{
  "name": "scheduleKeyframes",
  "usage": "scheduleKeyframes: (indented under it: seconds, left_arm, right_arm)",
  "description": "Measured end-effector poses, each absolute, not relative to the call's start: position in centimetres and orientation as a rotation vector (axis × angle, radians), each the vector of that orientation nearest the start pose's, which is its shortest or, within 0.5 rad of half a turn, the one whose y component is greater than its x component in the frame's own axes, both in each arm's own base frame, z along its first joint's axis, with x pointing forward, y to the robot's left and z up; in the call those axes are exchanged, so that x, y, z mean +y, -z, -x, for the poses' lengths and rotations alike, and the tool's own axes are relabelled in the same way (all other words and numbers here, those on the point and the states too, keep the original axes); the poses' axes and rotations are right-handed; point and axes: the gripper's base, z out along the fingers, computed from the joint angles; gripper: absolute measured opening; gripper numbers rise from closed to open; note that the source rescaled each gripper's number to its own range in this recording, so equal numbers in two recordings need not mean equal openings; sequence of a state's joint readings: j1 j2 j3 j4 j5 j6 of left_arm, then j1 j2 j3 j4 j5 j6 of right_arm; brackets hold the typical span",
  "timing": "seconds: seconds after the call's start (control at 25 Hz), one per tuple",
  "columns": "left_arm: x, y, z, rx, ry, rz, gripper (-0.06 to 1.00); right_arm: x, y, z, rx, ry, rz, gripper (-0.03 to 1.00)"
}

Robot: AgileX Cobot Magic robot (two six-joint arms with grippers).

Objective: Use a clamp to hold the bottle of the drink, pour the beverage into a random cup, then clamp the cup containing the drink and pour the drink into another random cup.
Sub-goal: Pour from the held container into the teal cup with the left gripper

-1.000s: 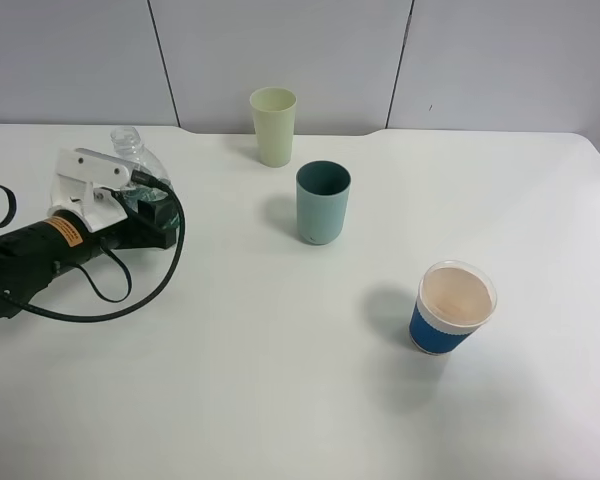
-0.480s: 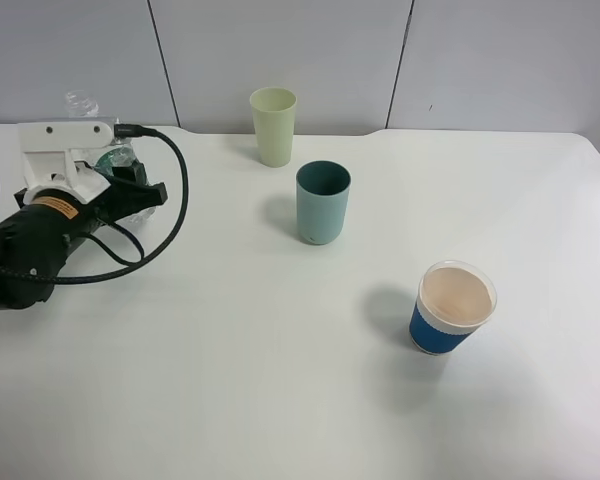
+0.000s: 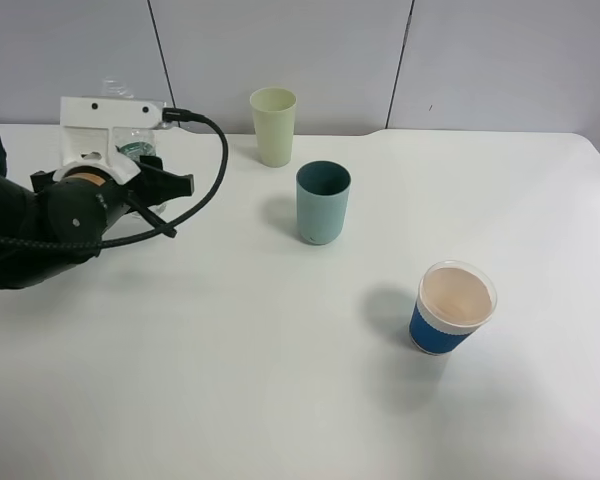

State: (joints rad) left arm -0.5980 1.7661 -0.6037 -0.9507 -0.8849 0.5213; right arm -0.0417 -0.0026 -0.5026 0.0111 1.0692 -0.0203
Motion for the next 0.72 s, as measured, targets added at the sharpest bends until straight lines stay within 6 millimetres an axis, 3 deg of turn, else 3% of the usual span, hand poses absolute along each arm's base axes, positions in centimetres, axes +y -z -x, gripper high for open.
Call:
scheduleKeyframes:
  seconds: [0.48,0.72]
  left_arm:
    - [-17.0,-18.0,-29.0,1.985,-0.389,-0.324,0.02]
    - [-19.3,-18.0,-29.0,1.998,-0.506,-0.592,0.02]
  right_arm:
    - [0.1,-27.7,0.6,2.048,0.025,-0.021,0.83]
    - [0.1,-27.7,0.6,2.048,0.025,-0.021,0.83]
